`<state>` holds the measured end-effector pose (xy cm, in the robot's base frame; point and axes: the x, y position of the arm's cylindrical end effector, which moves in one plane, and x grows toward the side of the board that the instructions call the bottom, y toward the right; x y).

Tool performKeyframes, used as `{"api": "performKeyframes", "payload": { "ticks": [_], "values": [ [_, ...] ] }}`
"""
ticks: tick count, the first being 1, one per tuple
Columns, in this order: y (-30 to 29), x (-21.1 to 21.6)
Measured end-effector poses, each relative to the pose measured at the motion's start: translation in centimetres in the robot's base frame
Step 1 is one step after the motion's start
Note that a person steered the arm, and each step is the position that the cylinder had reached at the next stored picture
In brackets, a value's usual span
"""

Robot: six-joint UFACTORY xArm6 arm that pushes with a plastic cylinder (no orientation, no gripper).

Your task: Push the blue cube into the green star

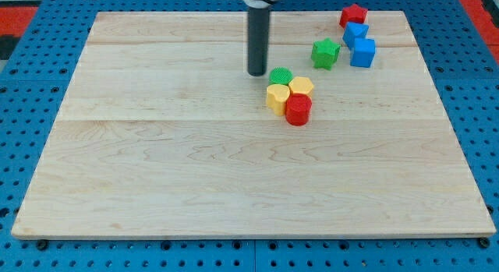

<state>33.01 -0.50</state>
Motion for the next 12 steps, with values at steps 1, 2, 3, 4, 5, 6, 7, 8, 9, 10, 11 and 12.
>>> {"api": "performKeyframes", "payload": {
  "ticks": [1,2,3,4,5,6,7,8,9,10,11,12],
  "values": [
    [5.3,-0.7],
    [9.5,-0.2],
    [9.5,0.4],
    [16.0,3.3],
    [24.9,4.6],
    [26.4,1.6],
    [27.3,-1.9],
    [21.6,-2.3],
    [17.1,-2.8],
    [12.3,-3.6],
    [5.3,-3.6],
    [-0.3,-3.5]
  ]
}}
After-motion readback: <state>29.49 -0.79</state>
